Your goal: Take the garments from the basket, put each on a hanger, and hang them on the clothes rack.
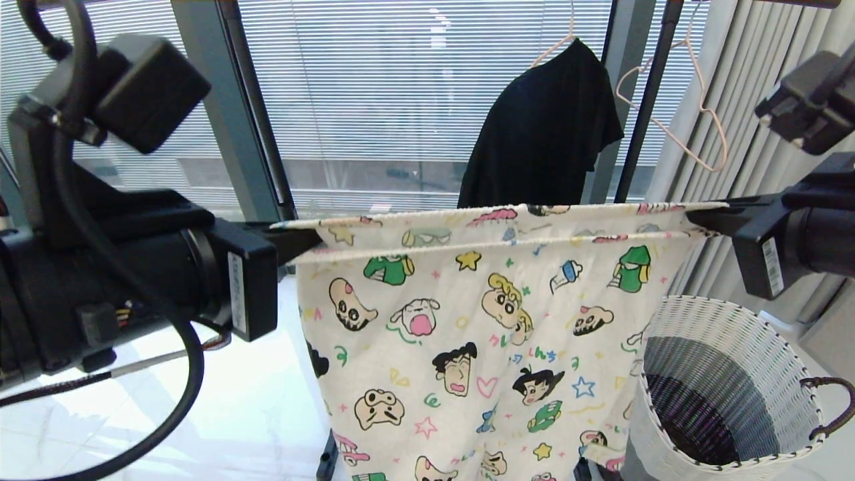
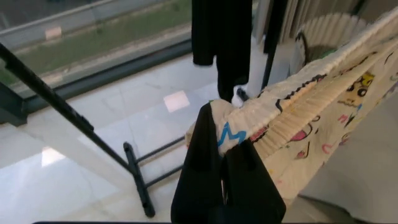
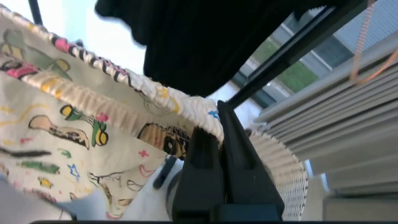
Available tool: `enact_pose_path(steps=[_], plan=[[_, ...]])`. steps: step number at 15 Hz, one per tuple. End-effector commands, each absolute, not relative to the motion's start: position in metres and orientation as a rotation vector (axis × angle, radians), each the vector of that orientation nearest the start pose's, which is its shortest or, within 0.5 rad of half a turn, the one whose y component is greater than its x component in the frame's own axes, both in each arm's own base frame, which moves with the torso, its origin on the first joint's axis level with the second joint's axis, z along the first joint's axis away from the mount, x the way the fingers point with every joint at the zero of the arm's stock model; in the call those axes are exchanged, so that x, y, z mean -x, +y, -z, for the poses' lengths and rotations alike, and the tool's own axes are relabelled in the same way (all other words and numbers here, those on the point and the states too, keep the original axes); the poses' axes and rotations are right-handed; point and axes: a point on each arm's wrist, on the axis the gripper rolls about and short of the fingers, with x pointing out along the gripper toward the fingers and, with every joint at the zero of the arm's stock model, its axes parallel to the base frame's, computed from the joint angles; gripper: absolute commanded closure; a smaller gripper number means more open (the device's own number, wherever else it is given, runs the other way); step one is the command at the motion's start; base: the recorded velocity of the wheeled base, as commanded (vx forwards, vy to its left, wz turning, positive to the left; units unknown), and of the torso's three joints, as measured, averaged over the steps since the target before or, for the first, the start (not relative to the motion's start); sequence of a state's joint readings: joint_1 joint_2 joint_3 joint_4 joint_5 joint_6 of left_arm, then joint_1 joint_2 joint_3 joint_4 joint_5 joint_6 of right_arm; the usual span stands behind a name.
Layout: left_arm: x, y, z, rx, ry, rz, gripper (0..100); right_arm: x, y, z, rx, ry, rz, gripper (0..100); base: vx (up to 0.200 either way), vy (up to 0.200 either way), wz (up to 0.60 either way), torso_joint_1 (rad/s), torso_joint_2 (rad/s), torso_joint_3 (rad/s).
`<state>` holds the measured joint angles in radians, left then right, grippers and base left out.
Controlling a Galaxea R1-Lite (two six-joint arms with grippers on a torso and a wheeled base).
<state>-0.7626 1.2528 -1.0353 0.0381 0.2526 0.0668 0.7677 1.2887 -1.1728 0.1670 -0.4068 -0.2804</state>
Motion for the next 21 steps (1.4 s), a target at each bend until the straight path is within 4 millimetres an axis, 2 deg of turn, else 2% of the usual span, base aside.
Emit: enact_pose_path(steps=[1, 4, 7, 9, 11, 14, 17, 19, 21], plan=[[-0.154, -0.139, -0.312, -0.185, 0.169, 0.518, 100, -0.155, 0.137, -0.334, 0.42, 0.152, -0.384, 100, 0.0, 0.0, 0.0, 0.0, 0.0, 0.0], [-0.153, -0.139, -0.314, -0.248, 0.144, 0.533, 100, -0.15, 0.132, -0.341, 0.443, 0.136, -0.387, 100, 0.0, 0.0, 0.0, 0.0, 0.0, 0.0], [-0.148, -0.14, -0.315, -0.35, 0.094, 0.639, 100, -0.138, 0.121, -0.344, 0.469, 0.131, -0.39, 100, 0.0, 0.0, 0.0, 0.0, 0.0, 0.0], [-0.152, -0.146, -0.322, -0.366, 0.053, 0.721, 100, -0.118, 0.104, -0.334, 0.503, 0.192, -0.448, 100, 0.0, 0.0, 0.0, 0.0, 0.0, 0.0], [-0.163, -0.158, -0.331, -0.347, 0.01, 0.726, 100, -0.096, 0.09, -0.321, 0.522, 0.229, -0.587, 100, 0.0, 0.0, 0.0, 0.0, 0.0, 0.0], [-0.172, -0.166, -0.336, -0.337, -0.011, 0.723, 100, -0.078, 0.094, -0.315, 0.554, 0.224, -0.73, 100, 0.0, 0.0, 0.0, 0.0, 0.0, 0.0], [-0.169, -0.162, -0.335, -0.331, -0.006, 0.706, 100, -0.081, 0.101, -0.313, 0.566, 0.236, -0.743, 100, 0.0, 0.0, 0.0, 0.0, 0.0, 0.0], [-0.16, -0.155, -0.335, -0.293, 0.021, 0.691, 100, -0.098, 0.11, -0.321, 0.53, 0.206, -0.681, 100, 0.0, 0.0, 0.0, 0.0, 0.0, 0.0], [-0.136, -0.147, -0.334, -0.252, 0.129, 0.745, 100, -0.118, 0.126, -0.335, 0.473, 0.123, -0.638, 100, 0.0, 0.0, 0.0, 0.0, 0.0, 0.0]])
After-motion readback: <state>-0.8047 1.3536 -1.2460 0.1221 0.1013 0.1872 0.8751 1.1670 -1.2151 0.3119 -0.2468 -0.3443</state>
